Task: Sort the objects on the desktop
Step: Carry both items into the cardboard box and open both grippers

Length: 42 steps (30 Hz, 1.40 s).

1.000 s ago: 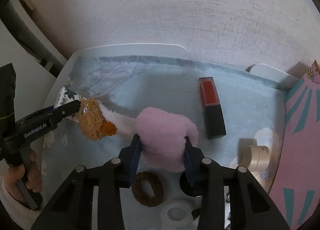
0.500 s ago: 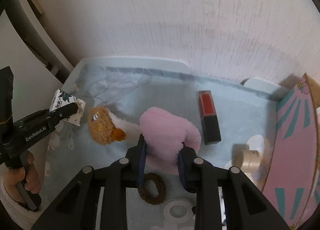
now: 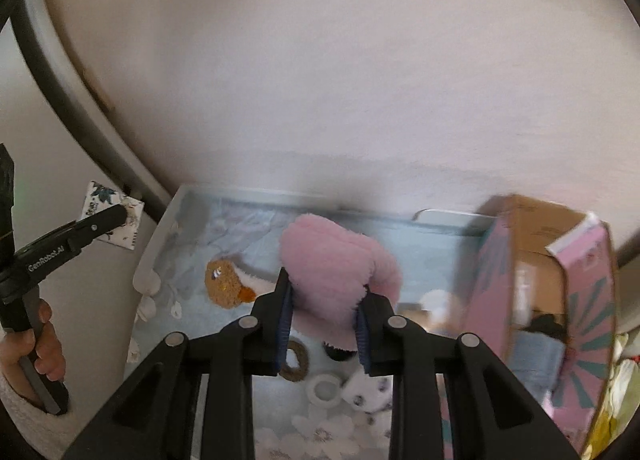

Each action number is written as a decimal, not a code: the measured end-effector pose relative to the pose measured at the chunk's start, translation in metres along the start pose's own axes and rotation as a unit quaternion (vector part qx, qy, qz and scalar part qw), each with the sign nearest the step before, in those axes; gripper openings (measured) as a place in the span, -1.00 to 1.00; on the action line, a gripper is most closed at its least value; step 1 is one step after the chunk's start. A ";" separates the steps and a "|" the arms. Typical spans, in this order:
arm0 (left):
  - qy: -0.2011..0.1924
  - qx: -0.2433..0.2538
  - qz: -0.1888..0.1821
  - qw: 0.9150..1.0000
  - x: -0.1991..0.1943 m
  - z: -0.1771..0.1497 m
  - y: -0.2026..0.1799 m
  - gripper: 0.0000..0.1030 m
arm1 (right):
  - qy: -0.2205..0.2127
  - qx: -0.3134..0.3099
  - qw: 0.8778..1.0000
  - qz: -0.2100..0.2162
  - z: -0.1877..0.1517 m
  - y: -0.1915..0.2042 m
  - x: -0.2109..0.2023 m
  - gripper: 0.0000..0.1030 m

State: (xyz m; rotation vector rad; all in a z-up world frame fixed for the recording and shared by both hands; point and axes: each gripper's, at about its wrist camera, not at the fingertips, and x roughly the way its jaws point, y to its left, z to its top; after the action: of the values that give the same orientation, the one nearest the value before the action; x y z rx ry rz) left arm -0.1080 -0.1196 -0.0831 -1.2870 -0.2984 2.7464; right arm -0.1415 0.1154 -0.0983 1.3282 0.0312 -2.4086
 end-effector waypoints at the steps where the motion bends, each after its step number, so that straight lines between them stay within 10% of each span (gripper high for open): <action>1: -0.003 0.005 -0.004 1.000 -0.005 0.003 -0.009 -0.64 | -0.003 0.005 1.000 -0.003 0.000 -0.007 -0.008 -0.51; 21: 0.051 0.150 -0.139 0.977 0.031 -0.028 -0.264 -0.64 | 0.020 0.114 0.991 -0.063 -0.081 -0.159 -0.090 -0.51; 34: 0.100 0.192 -0.143 0.966 0.080 -0.070 -0.348 -0.63 | 0.060 0.114 0.990 -0.057 -0.124 -0.189 -0.085 -0.51; 38: 0.133 0.180 -0.150 0.963 0.089 -0.070 -0.353 -0.59 | 0.070 0.101 0.991 -0.051 -0.123 -0.190 -0.081 -0.34; 42: 0.153 0.186 -0.104 0.965 0.098 -0.071 -0.351 -0.59 | 0.054 0.102 0.991 -0.060 -0.123 -0.191 -0.086 0.26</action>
State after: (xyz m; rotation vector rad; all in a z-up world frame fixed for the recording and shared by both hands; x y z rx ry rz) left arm -0.1155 0.2491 -0.1247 -1.4434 0.1008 2.2462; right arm -0.0666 0.3449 -0.1276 1.5895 -0.1118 -2.4918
